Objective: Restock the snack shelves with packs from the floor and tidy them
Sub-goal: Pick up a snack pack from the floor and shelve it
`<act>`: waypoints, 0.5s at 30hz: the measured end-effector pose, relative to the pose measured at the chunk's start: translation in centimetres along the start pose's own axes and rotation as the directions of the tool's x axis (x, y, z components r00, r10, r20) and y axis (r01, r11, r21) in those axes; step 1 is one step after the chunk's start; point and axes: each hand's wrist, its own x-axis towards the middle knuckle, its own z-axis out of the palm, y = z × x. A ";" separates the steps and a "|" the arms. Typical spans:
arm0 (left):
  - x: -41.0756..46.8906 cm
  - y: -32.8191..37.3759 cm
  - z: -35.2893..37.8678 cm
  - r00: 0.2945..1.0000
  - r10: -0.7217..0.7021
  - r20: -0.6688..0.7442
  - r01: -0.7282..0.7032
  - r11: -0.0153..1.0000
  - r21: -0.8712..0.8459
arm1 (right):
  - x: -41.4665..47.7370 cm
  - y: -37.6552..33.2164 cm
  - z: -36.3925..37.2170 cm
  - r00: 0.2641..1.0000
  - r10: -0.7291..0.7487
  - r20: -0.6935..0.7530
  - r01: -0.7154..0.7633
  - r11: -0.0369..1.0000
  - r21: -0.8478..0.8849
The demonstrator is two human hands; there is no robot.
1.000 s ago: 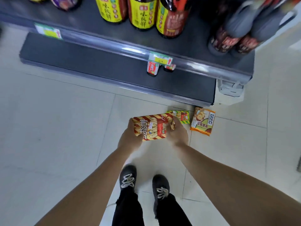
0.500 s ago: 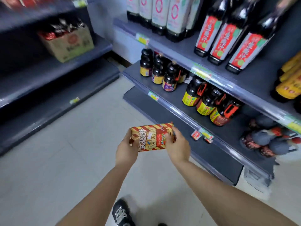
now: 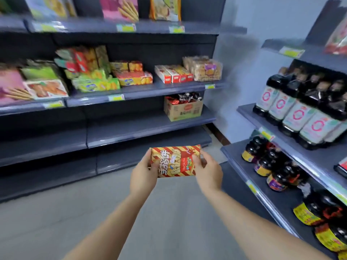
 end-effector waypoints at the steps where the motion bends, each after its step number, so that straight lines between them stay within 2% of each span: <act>1: 1.2 0.0 -2.2 0.999 0.005 -0.040 -0.005 1.000 0.001 | 0.5 -2.0 1.6 0.999 -0.033 0.016 0.033 0.999 0.006; 7: 7.1 0.2 -13.4 0.972 0.003 -0.236 0.006 0.999 0.037 | 2.4 -13.0 9.3 0.974 -0.211 0.086 0.208 0.977 0.045; 15: 13.6 0.8 -25.1 0.913 -0.014 -0.408 0.029 0.999 0.030 | 5.5 -25.2 18.1 0.893 -0.398 0.210 0.372 0.916 0.150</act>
